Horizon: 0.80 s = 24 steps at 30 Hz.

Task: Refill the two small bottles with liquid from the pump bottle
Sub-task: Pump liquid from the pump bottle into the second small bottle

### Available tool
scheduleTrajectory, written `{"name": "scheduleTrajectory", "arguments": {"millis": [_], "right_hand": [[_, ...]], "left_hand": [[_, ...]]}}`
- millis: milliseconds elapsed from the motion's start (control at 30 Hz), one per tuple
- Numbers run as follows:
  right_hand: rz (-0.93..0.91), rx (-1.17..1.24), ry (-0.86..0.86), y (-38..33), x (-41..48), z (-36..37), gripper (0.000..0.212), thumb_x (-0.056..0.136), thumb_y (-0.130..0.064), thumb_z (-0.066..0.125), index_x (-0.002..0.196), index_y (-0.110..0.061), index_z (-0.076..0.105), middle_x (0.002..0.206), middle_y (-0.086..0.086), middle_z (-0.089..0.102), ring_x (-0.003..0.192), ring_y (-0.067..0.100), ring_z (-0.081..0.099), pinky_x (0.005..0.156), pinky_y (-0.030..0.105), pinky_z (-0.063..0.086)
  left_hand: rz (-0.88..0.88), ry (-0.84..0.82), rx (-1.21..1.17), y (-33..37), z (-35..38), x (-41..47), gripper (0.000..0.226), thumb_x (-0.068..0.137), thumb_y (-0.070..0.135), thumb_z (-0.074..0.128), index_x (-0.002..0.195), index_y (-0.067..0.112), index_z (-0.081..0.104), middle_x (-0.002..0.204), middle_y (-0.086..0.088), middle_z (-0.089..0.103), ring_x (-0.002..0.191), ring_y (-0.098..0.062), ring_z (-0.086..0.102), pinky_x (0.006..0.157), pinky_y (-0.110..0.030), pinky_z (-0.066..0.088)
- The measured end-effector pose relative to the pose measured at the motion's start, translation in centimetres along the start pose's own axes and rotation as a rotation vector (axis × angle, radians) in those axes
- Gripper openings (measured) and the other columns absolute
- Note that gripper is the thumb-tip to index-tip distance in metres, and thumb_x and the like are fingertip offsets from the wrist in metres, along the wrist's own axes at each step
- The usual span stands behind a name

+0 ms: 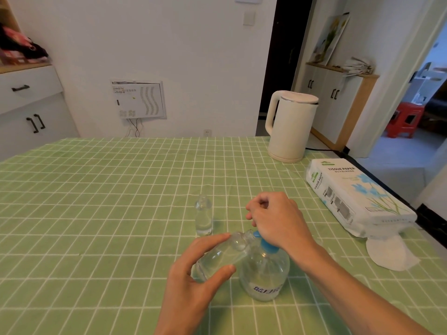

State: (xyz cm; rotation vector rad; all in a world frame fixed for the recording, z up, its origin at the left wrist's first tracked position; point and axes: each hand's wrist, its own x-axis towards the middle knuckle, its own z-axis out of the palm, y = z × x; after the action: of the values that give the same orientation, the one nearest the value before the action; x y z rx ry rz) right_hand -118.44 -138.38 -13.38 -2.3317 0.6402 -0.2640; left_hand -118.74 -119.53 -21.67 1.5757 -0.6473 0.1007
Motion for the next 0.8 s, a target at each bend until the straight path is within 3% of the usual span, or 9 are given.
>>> {"name": "scheduleTrajectory", "arguments": {"millis": [333,500,800], "right_hand": [[-0.058,-0.046,0.011,-0.61,0.22,-0.75,0.029,0.106,-0.034,0.058,0.085,-0.023,0.074,0.079,-0.003,0.080,0.081,0.022,0.079,0.081,0.050,0.067],[-0.035,-0.019,0.016,-0.68,0.20,-0.66,0.031,0.106,-0.033,0.057,0.083,-0.022,0.075,0.078,-0.002,0.081,0.083,0.023,0.081,0.081,0.051,0.068],[0.002,0.001,-0.011,-0.11,-0.08,-0.11,0.030,0.107,-0.025,0.055,0.092,-0.017,0.079,0.086,0.000,0.082,0.086,0.027,0.080,0.087,0.053,0.067]], "left_hand": [[-0.019,0.020,0.006,0.50,-0.23,-0.09,0.054,0.075,0.016,0.089,0.116,0.047,0.074,0.122,0.018,0.077,0.121,-0.007,0.069,0.102,-0.013,0.048],[-0.017,0.014,0.032,0.42,-0.34,-0.07,0.064,0.076,-0.001,0.089,0.116,0.046,0.074,0.122,0.017,0.077,0.121,-0.006,0.069,0.102,-0.012,0.047],[-0.019,0.003,0.027,0.38,-0.12,-0.02,0.062,0.077,-0.001,0.088,0.118,0.044,0.074,0.123,0.016,0.077,0.121,-0.006,0.069,0.101,-0.012,0.048]]}}
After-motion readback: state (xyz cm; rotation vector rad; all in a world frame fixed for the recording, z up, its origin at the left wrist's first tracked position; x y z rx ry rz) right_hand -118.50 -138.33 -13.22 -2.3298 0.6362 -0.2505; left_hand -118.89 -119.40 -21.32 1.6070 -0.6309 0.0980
